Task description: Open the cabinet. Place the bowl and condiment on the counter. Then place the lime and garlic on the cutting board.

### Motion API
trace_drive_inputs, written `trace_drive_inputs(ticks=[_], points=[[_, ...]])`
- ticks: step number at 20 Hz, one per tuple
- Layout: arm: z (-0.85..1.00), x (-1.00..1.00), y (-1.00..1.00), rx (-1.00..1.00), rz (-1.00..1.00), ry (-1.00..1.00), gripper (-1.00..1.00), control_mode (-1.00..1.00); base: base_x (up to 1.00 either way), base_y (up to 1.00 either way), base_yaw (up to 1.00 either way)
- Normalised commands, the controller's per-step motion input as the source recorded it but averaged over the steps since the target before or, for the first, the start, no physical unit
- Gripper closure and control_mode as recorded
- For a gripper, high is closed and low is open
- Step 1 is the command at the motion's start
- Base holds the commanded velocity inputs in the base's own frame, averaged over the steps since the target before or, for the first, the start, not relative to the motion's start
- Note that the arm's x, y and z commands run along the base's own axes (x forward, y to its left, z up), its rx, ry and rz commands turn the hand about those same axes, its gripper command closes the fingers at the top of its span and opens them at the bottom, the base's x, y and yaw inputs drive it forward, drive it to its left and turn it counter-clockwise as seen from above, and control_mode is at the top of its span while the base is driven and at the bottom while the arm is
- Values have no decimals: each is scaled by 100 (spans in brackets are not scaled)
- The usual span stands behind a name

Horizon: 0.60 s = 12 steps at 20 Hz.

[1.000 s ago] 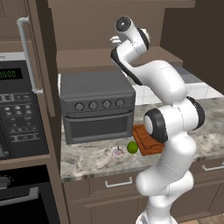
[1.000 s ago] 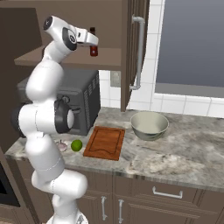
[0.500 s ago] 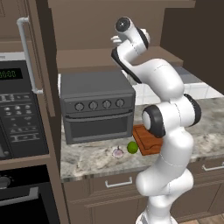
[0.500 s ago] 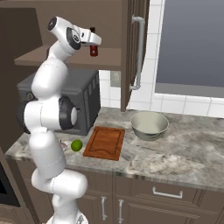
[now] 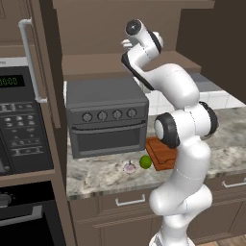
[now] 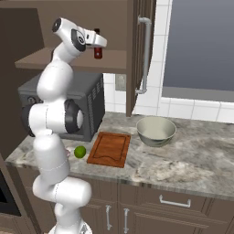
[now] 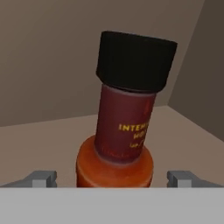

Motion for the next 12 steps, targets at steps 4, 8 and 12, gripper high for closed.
trace_drive_inputs(ticks=[4, 8, 12], points=[[-15, 16, 0, 0, 0, 0, -100, -100, 0, 0, 0], [-4, 7, 0, 0, 0, 0, 100, -100, 0, 0, 0], [0, 0, 0, 0, 0, -5, 100, -100, 0, 0, 0]])
